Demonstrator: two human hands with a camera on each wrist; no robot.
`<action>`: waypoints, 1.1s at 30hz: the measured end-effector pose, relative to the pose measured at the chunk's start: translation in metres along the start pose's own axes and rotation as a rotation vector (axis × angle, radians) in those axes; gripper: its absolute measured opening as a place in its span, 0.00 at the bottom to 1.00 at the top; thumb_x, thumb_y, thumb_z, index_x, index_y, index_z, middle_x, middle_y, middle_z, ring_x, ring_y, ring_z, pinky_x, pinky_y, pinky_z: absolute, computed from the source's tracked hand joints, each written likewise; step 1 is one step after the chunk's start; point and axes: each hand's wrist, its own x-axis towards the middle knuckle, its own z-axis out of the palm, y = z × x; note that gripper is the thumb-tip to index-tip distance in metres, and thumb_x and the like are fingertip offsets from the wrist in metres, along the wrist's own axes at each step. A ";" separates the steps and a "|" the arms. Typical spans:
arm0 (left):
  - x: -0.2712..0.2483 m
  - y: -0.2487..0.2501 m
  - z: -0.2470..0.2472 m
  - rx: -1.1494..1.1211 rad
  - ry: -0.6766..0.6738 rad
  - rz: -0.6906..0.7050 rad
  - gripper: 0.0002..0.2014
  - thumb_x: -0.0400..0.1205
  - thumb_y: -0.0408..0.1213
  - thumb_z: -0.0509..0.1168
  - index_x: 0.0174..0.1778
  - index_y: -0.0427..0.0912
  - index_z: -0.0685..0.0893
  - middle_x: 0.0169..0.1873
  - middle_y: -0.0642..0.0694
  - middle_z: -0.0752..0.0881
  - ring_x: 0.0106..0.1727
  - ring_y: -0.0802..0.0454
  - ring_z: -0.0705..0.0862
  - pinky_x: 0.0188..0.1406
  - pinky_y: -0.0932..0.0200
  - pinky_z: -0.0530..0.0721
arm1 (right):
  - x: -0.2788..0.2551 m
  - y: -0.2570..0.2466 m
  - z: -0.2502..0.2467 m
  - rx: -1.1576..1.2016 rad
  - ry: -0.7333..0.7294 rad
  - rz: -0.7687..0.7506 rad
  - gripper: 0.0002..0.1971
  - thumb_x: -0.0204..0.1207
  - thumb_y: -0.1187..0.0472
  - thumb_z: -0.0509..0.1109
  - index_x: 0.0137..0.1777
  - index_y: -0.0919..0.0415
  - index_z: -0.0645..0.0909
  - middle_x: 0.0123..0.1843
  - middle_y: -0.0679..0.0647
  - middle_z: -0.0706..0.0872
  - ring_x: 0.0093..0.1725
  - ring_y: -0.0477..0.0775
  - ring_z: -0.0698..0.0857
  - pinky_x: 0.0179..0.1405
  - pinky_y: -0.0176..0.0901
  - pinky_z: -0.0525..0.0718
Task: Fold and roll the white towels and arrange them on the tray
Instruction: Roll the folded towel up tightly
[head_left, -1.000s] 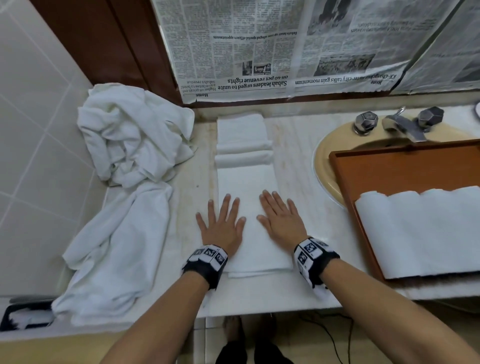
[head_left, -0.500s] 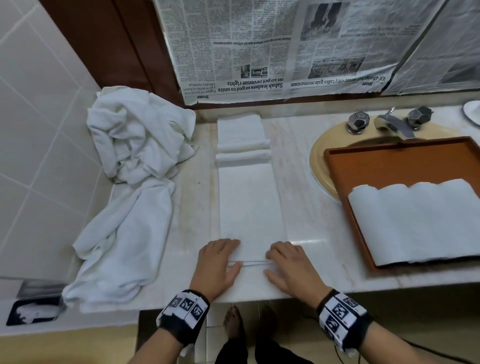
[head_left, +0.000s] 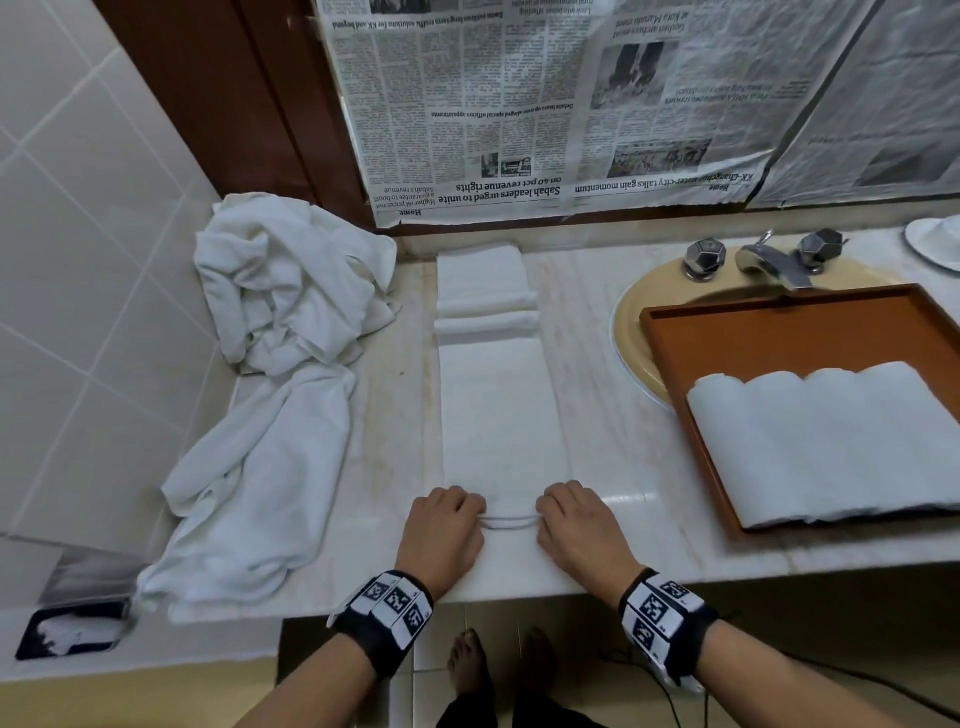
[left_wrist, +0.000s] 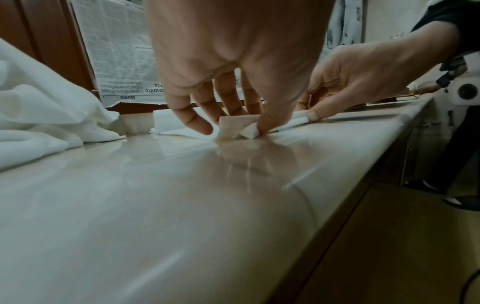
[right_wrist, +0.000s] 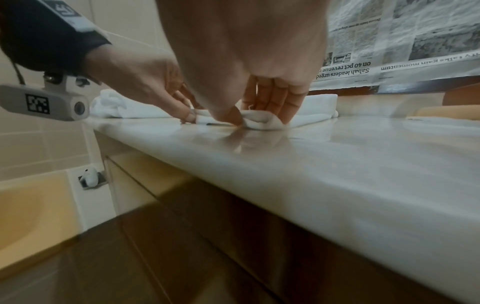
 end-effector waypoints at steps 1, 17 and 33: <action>0.003 0.002 0.000 0.009 -0.015 -0.027 0.12 0.72 0.43 0.58 0.44 0.47 0.84 0.36 0.51 0.82 0.31 0.47 0.82 0.29 0.55 0.72 | 0.003 -0.001 -0.002 0.005 -0.023 0.018 0.05 0.61 0.64 0.70 0.38 0.60 0.82 0.36 0.54 0.82 0.34 0.57 0.80 0.31 0.48 0.80; 0.030 -0.004 -0.019 -0.455 0.009 -0.407 0.08 0.84 0.40 0.67 0.46 0.39 0.85 0.41 0.48 0.86 0.45 0.52 0.82 0.44 0.61 0.73 | 0.029 0.005 -0.009 0.338 -0.135 0.331 0.09 0.89 0.52 0.57 0.55 0.56 0.73 0.47 0.52 0.83 0.40 0.58 0.82 0.42 0.52 0.80; 0.016 0.005 -0.007 -0.225 0.082 -0.384 0.12 0.87 0.37 0.58 0.65 0.50 0.75 0.61 0.53 0.69 0.57 0.54 0.70 0.42 0.56 0.78 | 0.003 0.006 0.005 0.060 0.157 -0.238 0.05 0.74 0.59 0.70 0.48 0.56 0.84 0.50 0.50 0.84 0.46 0.54 0.82 0.48 0.46 0.74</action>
